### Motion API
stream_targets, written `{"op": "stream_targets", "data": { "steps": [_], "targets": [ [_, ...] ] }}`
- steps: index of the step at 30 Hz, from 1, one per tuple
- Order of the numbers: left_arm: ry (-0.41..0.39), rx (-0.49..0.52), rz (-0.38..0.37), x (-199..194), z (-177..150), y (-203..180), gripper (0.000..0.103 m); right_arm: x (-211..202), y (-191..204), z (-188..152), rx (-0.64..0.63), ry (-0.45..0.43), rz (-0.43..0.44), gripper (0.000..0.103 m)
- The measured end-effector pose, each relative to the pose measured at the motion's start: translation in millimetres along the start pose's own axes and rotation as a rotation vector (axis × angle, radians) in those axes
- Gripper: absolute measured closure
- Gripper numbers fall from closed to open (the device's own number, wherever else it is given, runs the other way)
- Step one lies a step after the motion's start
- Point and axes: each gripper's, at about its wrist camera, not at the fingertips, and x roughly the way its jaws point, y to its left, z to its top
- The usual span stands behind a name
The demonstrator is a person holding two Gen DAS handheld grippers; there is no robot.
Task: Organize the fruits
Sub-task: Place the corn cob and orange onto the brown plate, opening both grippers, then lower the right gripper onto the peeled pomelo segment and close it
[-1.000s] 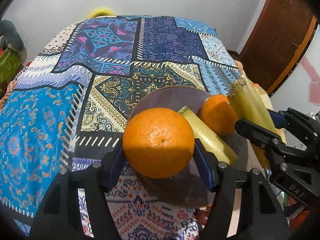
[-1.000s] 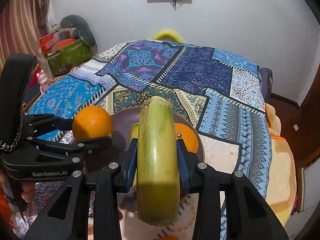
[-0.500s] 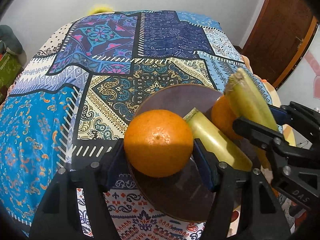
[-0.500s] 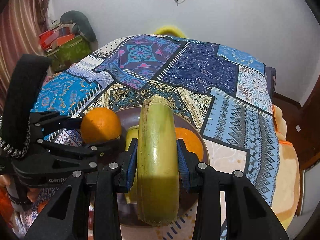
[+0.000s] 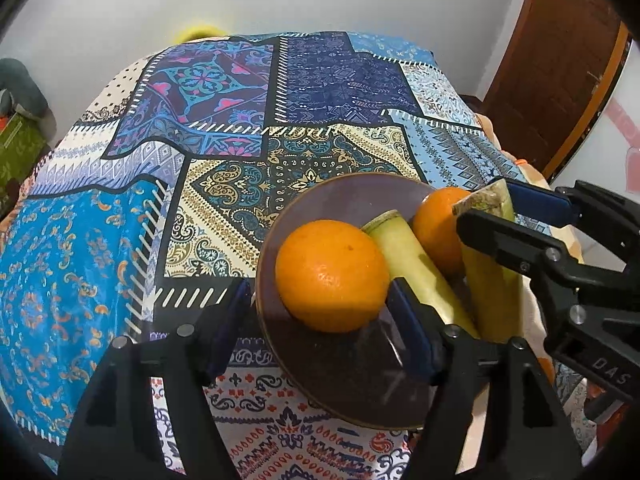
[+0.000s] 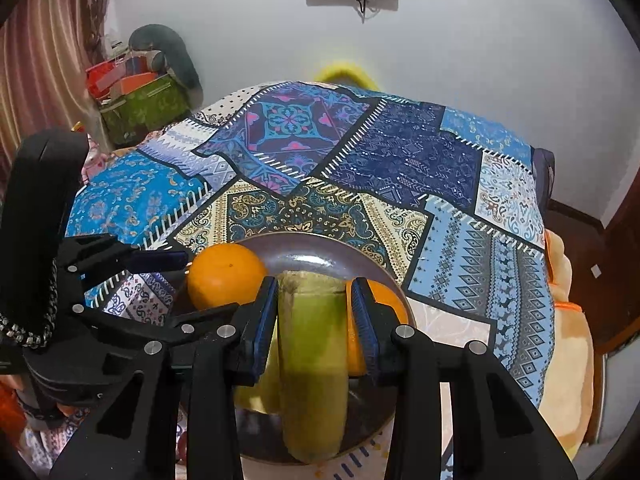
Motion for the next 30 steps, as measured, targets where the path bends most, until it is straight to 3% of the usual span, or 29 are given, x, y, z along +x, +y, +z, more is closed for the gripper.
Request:
{"op": "stream_targets", "data": {
  "steps": [7, 16, 30],
  "targets": [
    [-0.029, -0.019, 0.008, -26, -7, 1, 0.032, -13, 0, -6, 0.015, -0.002, -0.013, 0.068],
    [-0.110, -0.034, 0.021, -87, -21, -3, 0.032, -62, -3, -29, 0.048, -0.029, -0.044, 0.068],
    [-0.137, -0.045, 0.036, -155, -77, -17, 0.032, -129, 10, -71, 0.075, -0.045, -0.053, 0.063]
  ]
}}
